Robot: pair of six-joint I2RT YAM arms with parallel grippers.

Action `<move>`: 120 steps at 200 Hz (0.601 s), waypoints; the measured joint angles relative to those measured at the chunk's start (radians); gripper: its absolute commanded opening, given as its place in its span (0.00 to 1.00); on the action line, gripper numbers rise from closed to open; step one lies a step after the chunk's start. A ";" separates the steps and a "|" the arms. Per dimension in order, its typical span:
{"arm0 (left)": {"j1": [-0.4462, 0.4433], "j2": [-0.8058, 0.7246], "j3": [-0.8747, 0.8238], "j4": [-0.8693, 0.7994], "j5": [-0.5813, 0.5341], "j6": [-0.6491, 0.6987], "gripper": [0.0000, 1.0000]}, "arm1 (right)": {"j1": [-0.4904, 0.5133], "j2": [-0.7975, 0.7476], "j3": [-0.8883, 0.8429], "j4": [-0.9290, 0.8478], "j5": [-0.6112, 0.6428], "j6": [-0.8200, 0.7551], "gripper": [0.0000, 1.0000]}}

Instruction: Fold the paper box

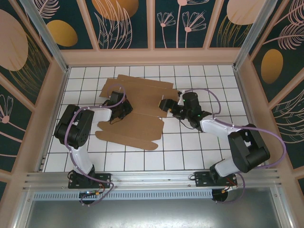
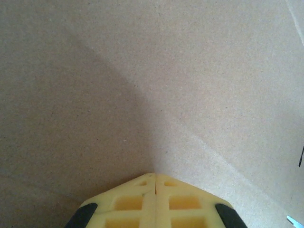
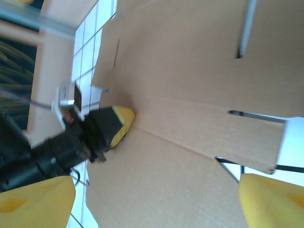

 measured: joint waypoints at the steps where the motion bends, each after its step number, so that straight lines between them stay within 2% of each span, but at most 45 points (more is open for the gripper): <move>1: 0.000 0.000 -0.001 0.001 0.000 0.000 0.00 | -0.003 0.001 -0.005 0.006 -0.001 0.008 0.94; 11: 0.000 -0.001 -0.005 0.009 0.002 0.000 0.00 | -0.020 0.023 -0.035 0.060 -0.013 0.091 0.99; 47: 0.001 -0.002 -0.013 0.025 0.005 0.000 0.00 | -0.045 0.154 -0.087 0.201 -0.042 0.307 0.99; 120: 0.001 -0.006 -0.026 0.045 0.005 0.000 0.00 | -0.046 0.271 -0.002 0.254 0.009 0.471 0.99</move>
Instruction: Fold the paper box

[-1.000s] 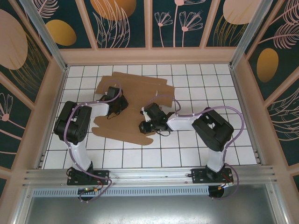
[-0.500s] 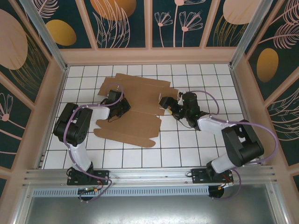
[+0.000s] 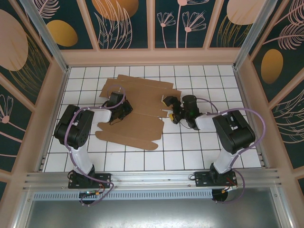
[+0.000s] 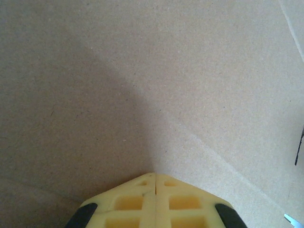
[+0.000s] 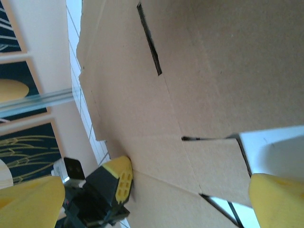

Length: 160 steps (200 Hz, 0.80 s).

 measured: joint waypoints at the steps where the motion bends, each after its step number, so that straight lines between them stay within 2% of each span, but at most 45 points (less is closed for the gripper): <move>1: 0.000 0.000 0.000 0.000 0.000 0.000 0.00 | 0.000 0.002 0.001 0.000 0.001 0.001 0.99; 90: 0.000 -0.002 -0.008 0.008 0.019 -0.003 0.00 | -0.006 0.046 0.042 0.051 0.121 0.047 0.97; 160: 0.000 -0.002 -0.008 0.007 0.022 -0.003 0.00 | -0.061 0.048 -0.050 0.319 0.146 -0.024 0.94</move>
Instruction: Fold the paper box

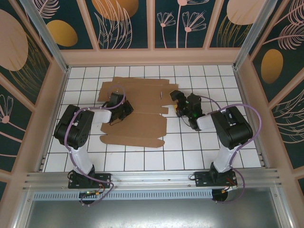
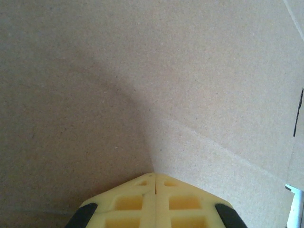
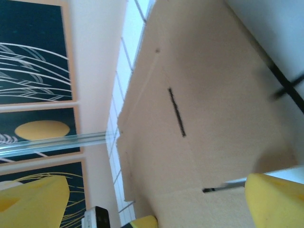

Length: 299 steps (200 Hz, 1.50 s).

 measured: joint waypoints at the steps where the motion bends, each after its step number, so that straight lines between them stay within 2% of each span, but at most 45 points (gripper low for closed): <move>1: 0.000 0.000 0.000 0.000 0.000 0.000 0.00 | 0.000 0.000 0.000 0.006 0.000 -0.002 0.94; 42: 0.000 0.000 0.000 0.000 0.000 0.000 0.00 | -0.016 0.066 0.011 0.202 -0.062 -0.042 0.91; 60: 0.000 0.000 0.000 0.000 0.000 0.000 0.00 | -0.021 0.103 0.025 0.233 -0.106 -0.058 0.90; 96: 0.000 0.000 0.000 0.000 0.000 0.000 0.00 | -0.015 0.098 0.046 0.127 -0.143 -0.090 0.84; 130: 0.000 0.000 0.000 0.000 0.003 -0.001 0.00 | -0.008 0.077 0.048 -0.067 -0.151 -0.093 0.82; 194: 0.000 0.000 -0.013 0.025 0.034 -0.026 0.00 | 0.005 0.067 0.085 -0.158 -0.146 -0.082 0.82; 265: -0.001 -0.007 -0.046 0.076 0.056 -0.072 0.00 | 0.057 0.086 0.195 -0.288 0.016 0.003 0.84; 299: -0.004 -0.007 -0.053 0.086 0.077 -0.083 0.00 | 0.058 0.086 0.195 -0.273 0.076 0.048 0.86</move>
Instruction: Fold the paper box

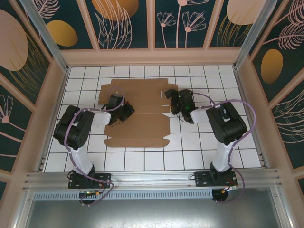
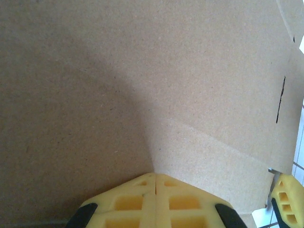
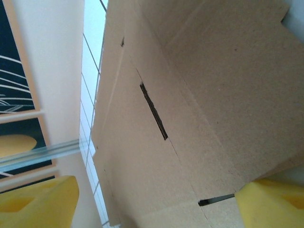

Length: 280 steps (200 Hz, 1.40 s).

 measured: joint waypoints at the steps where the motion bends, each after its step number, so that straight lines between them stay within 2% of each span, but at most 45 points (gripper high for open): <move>1: 0.000 0.000 0.000 0.000 0.001 0.000 0.00 | 0.000 0.000 0.000 0.002 0.000 0.001 0.86; 56: -0.003 0.001 -0.005 0.011 0.002 -0.004 0.00 | -0.010 0.081 0.001 0.233 -0.023 -0.003 0.85; 105: -0.003 0.001 -0.005 0.011 0.001 -0.003 0.00 | -0.043 0.108 0.002 0.360 -0.100 -0.078 0.73; 134: -0.003 0.002 -0.005 0.010 0.000 -0.003 0.00 | -0.075 0.147 0.025 0.359 -0.151 -0.140 0.64; 189: -0.003 0.002 0.000 0.002 0.000 -0.002 0.00 | -0.096 0.175 0.075 0.297 -0.203 -0.293 0.32; 232: -0.003 0.002 0.008 -0.013 -0.003 0.008 0.00 | -0.096 0.175 0.128 0.166 -0.182 -0.425 0.20; 280: -0.003 -0.001 0.021 -0.046 -0.012 0.016 0.00 | -0.096 0.171 0.156 0.045 -0.131 -0.563 0.13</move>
